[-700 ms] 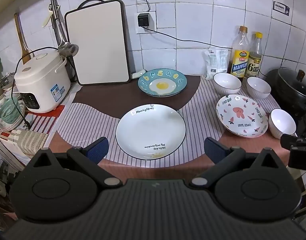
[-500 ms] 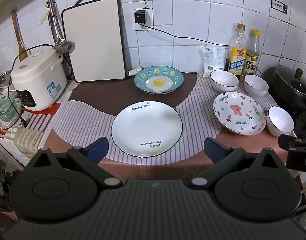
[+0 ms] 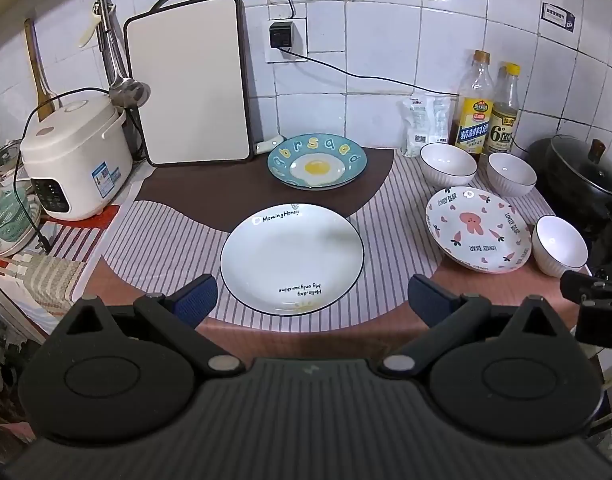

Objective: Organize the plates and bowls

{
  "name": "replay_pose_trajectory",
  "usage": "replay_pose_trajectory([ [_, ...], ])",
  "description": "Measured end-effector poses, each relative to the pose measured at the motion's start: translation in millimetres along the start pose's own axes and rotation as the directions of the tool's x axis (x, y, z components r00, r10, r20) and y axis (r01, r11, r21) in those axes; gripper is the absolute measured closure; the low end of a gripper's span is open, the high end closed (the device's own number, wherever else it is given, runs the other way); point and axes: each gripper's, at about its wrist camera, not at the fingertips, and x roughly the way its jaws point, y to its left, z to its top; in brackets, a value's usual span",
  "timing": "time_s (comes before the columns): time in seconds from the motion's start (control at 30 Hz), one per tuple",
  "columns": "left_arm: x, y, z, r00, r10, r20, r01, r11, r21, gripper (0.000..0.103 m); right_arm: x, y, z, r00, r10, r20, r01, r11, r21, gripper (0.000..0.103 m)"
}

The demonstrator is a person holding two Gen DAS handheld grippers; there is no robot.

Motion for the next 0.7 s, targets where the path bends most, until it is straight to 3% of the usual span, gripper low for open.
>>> replay_pose_trajectory([
  [0.7, -4, -3, -13, 0.998, -0.017, 0.058, 0.016, 1.000, 0.002, 0.000, 2, -2, -3, 1.000, -0.013, -0.014, 0.013, 1.000, 0.006, 0.000],
])
